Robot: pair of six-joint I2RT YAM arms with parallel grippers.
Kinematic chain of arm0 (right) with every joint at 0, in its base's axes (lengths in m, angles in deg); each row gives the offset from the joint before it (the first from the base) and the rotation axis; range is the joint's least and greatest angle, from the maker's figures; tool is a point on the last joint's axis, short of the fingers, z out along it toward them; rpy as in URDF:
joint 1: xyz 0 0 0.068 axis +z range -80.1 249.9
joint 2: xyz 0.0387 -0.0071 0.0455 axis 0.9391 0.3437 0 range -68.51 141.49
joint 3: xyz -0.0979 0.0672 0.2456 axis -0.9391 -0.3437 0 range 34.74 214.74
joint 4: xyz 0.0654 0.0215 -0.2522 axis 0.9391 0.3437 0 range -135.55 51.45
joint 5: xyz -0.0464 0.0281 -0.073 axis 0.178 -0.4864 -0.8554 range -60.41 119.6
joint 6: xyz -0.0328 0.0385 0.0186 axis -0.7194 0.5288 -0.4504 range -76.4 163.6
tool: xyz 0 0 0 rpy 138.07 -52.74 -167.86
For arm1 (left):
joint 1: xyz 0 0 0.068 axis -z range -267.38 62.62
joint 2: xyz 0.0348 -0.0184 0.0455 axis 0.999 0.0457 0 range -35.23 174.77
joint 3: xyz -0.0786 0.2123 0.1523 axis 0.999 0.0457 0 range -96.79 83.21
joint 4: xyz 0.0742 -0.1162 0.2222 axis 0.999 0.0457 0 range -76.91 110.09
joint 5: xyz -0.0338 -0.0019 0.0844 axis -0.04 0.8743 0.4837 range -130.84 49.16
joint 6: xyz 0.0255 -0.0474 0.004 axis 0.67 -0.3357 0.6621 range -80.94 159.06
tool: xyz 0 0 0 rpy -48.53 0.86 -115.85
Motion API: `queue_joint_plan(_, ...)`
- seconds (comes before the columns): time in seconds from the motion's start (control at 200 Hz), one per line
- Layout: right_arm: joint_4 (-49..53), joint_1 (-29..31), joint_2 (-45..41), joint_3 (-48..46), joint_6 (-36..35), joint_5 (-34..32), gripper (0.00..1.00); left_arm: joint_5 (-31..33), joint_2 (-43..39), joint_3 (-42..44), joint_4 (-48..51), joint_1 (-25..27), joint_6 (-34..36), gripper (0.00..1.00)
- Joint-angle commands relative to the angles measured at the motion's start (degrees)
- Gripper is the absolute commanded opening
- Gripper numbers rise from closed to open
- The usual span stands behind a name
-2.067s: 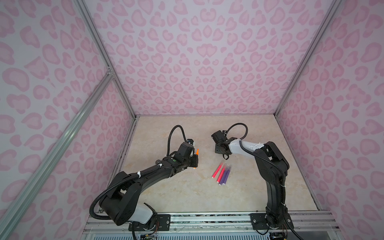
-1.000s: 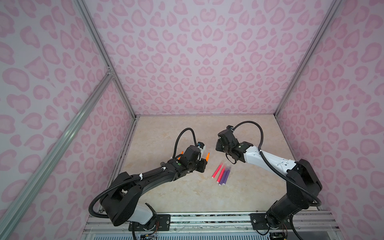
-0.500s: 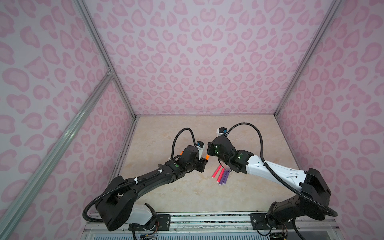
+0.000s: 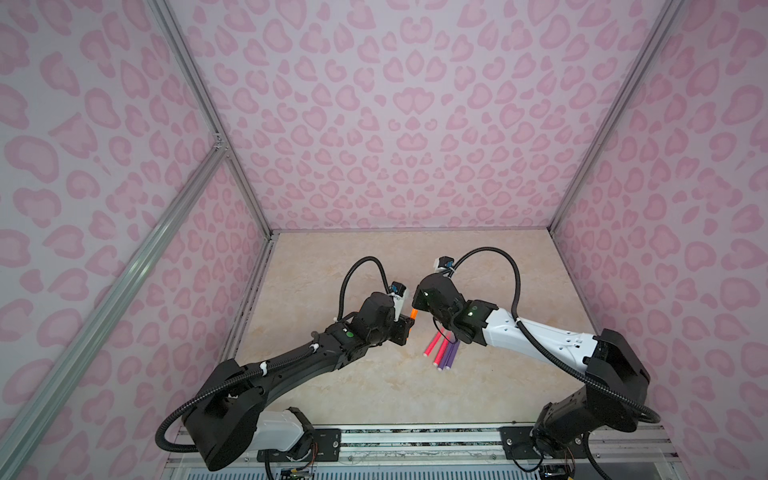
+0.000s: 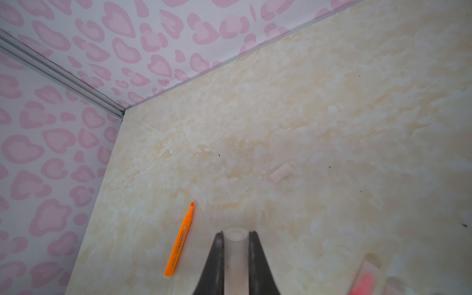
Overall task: Insert the pens into the pen caps
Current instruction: 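Bring the pale cap in the right gripper over the orange highlighter tip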
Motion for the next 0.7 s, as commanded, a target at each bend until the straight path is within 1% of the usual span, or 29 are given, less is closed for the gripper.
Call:
queue_joint_plan(0.0, -1.06, 0.18, 0.33, -0.14, 0.81, -0.66, 0.0, 0.69, -0.81, 0.39, -2.2, 0.02, 0.34, 0.03)
queue_joint_plan(0.205, -2.2, 0.19, -0.07, -1.34, 1.08, -0.64, 0.0, 0.96, -0.99, 0.53, -2.36, -0.02, 0.34, 0.03)
queue_joint_plan(0.51, -2.34, 0.22, 1.75, -0.11, 1.18, 0.74, 0.0, 0.63, -1.25, 0.8, -2.72, -0.02, 0.36, 0.03)
queue_joint_plan(0.695, -2.67, 0.73, 2.31, 0.38, 1.41, 1.47, 0.0, 1.75, -1.34, 0.83, -2.4, -0.02, 0.18, 0.03)
